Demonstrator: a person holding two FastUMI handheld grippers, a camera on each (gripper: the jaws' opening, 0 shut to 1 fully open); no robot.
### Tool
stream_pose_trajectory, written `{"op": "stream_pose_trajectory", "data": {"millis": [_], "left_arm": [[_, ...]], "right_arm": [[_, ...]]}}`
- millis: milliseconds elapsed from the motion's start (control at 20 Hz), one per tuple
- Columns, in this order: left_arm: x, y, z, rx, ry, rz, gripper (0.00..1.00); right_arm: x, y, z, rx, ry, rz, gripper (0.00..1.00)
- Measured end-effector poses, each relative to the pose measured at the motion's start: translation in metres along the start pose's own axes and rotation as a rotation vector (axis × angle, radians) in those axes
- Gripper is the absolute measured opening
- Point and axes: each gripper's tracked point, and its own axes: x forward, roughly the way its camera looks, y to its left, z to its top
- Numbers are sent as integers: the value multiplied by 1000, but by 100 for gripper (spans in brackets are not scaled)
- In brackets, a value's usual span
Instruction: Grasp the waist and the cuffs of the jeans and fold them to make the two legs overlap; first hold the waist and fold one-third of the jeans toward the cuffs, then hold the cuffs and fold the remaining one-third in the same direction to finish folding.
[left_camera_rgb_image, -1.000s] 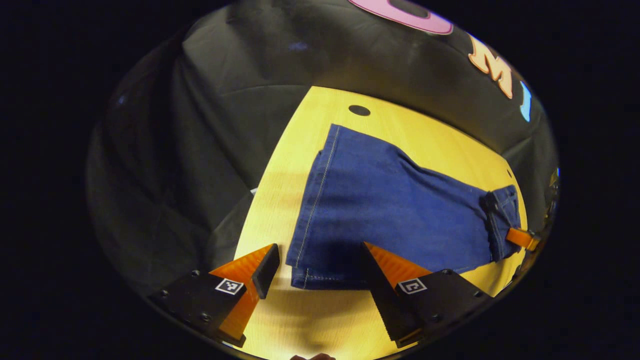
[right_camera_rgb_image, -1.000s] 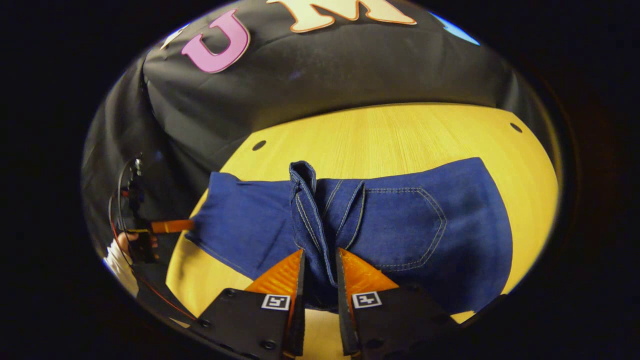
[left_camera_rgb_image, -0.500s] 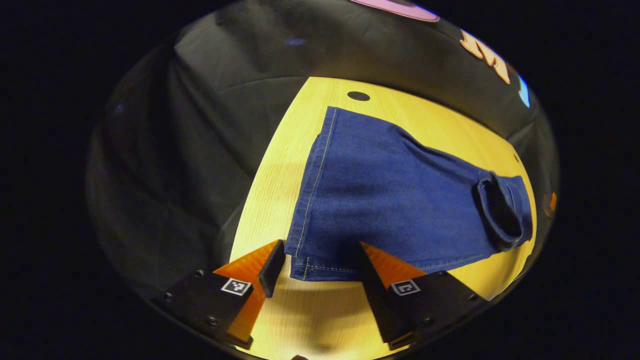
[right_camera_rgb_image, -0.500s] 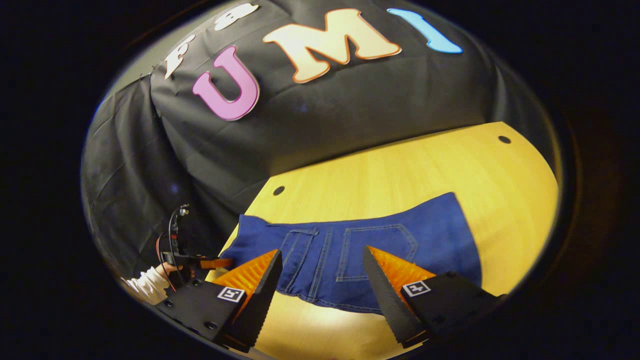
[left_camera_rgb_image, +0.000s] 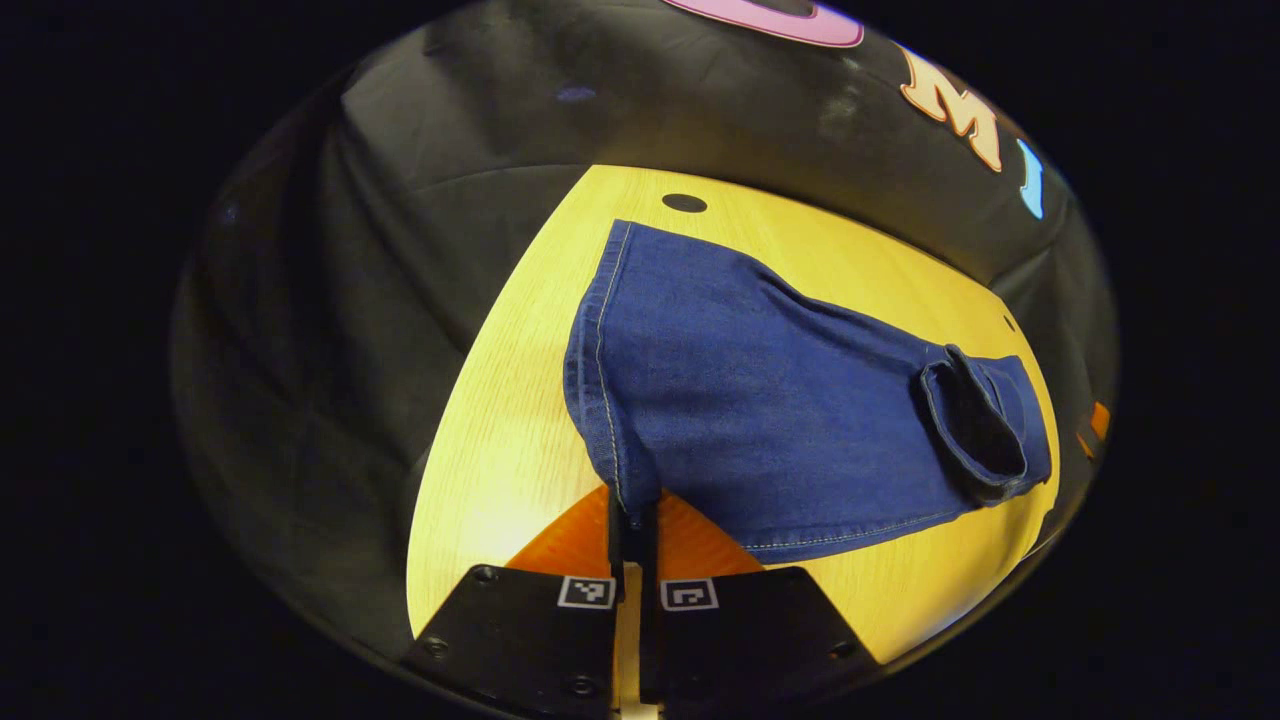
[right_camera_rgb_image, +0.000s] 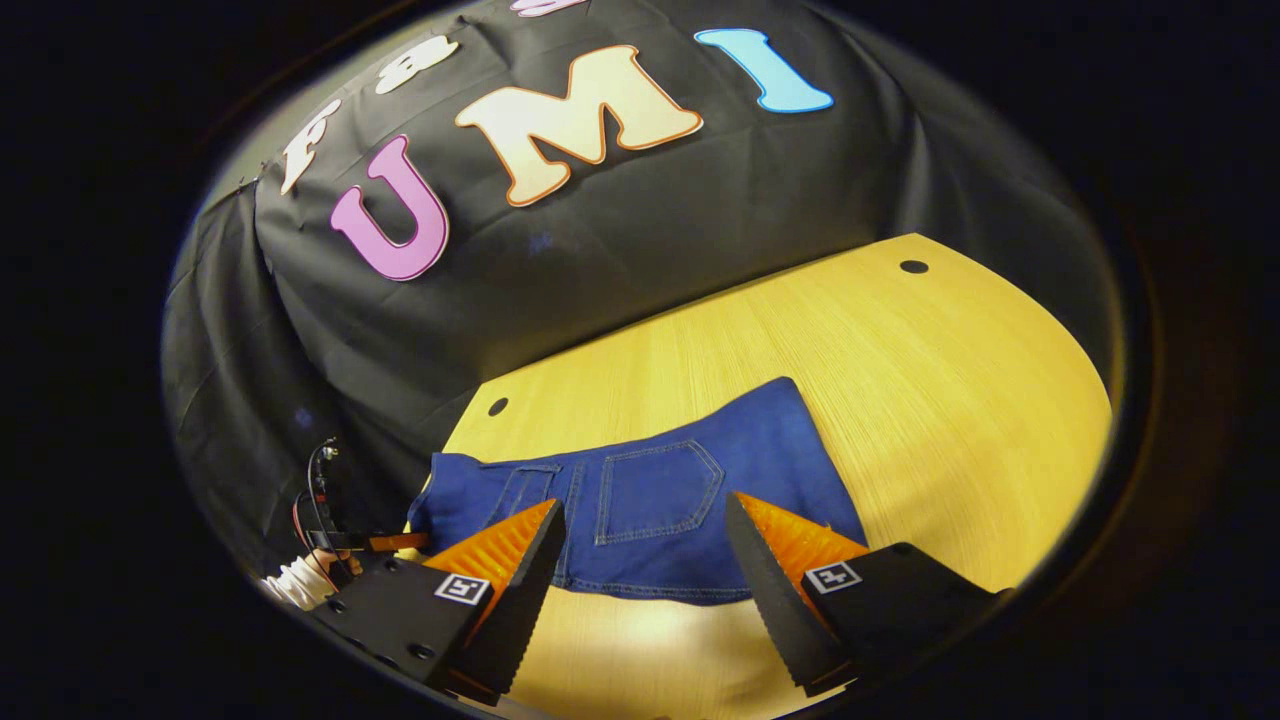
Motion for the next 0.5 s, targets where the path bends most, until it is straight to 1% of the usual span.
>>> {"op": "stream_pose_trajectory", "data": {"millis": [50,100,150,200,300,400,450,500], "left_arm": [[0,1,0,-7,2,5,0],[-1,0,0,-14,14,15,0],[0,0,-1,-27,27,31,0],[0,1,-2,-38,41,51,0],[-2,0,0,-33,46,83,0],[-10,-5,6,-33,45,110,0],[-13,-12,13,-59,32,101,0],[-22,-27,22,-97,17,68,0]], "right_arm": [[-3,-3,-3,3,5,-5,98],[-6,-4,-6,10,5,-10,98],[-10,-7,-6,20,1,-14,93],[-16,-11,-7,30,-4,-18,98],[-25,-22,-6,48,-12,-23,100],[-33,-38,1,58,-25,-27,98],[-36,-47,7,62,-31,-25,98],[-38,-54,13,66,-36,-23,98]]}}
